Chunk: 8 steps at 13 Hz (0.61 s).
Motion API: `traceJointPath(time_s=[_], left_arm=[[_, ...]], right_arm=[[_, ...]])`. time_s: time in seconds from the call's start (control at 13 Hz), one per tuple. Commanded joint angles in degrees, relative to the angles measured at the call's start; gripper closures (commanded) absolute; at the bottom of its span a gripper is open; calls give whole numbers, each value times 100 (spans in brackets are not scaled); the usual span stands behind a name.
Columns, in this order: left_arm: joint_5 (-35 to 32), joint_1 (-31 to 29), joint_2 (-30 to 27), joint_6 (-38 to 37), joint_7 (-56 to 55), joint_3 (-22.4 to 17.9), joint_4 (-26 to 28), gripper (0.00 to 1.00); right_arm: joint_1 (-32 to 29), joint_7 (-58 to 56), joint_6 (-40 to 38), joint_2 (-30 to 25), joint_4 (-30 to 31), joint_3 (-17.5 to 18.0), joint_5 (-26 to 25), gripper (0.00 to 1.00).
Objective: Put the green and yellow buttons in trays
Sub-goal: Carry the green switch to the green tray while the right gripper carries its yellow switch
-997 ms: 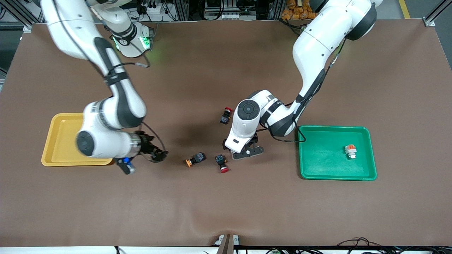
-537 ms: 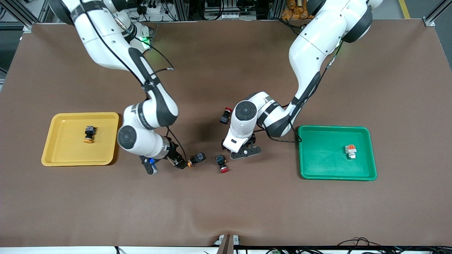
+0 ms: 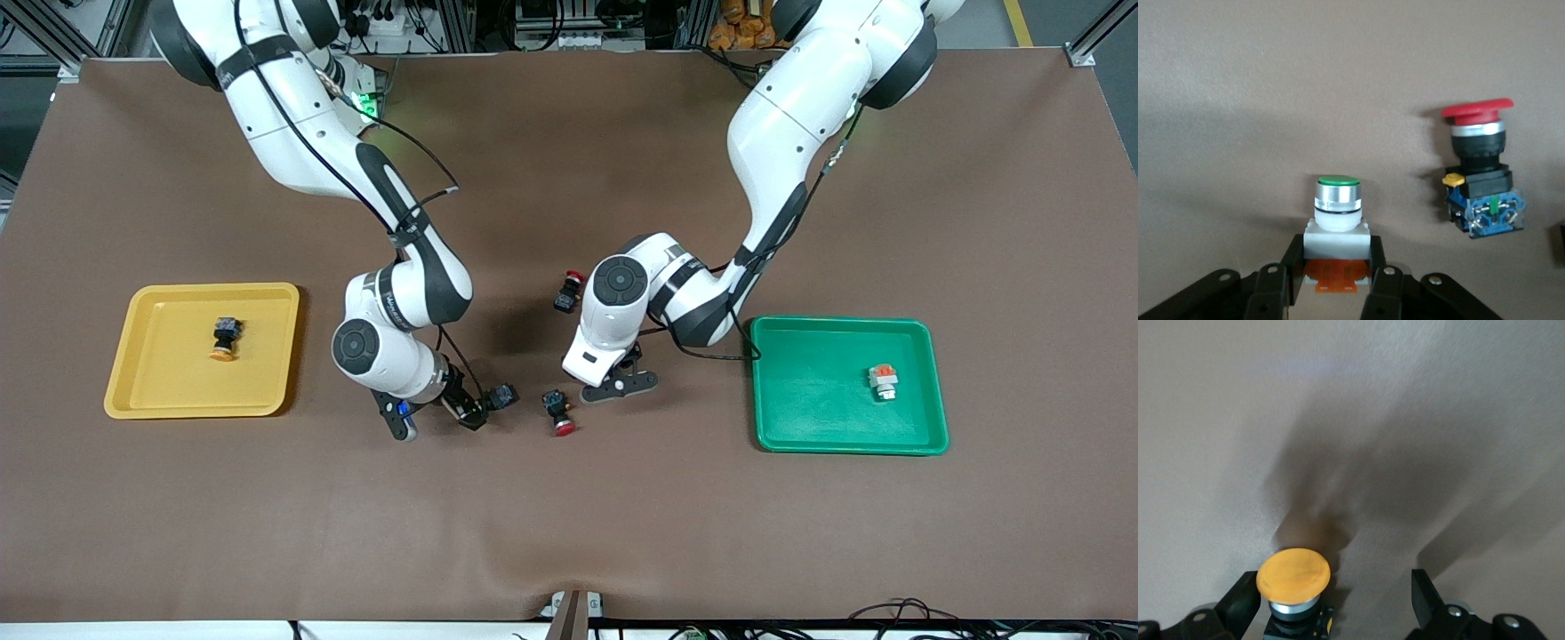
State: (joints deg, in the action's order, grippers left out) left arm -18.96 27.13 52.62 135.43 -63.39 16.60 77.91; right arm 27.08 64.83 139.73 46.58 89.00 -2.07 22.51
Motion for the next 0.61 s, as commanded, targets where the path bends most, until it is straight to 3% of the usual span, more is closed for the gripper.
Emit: traceJointPath(time_s=[0.0, 0.08, 0.23, 0.38, 0.54], left_arm=[[-29, -276, -190, -157, 142, -52, -39, 100], [-29, -461, -364, -410, 413, -26, -30, 100], [41, -777, -689, -1060, 958, 35, -13, 100], [59, -1286, -997, -1579, 1397, 342, 258, 100], [59, -2120, -1410, -1669, 2160, 763, 889, 100]], right_arm=[[157, 74, 28, 123, -225, -65, 130, 0], [183, 74, 28, 123, -226, -65, 130, 25], [175, 39, 37, 123, -226, -65, 104, 100], [166, 21, 28, 106, -226, -65, 95, 100], [105, -32, -181, 1, -234, -83, 51, 100]])
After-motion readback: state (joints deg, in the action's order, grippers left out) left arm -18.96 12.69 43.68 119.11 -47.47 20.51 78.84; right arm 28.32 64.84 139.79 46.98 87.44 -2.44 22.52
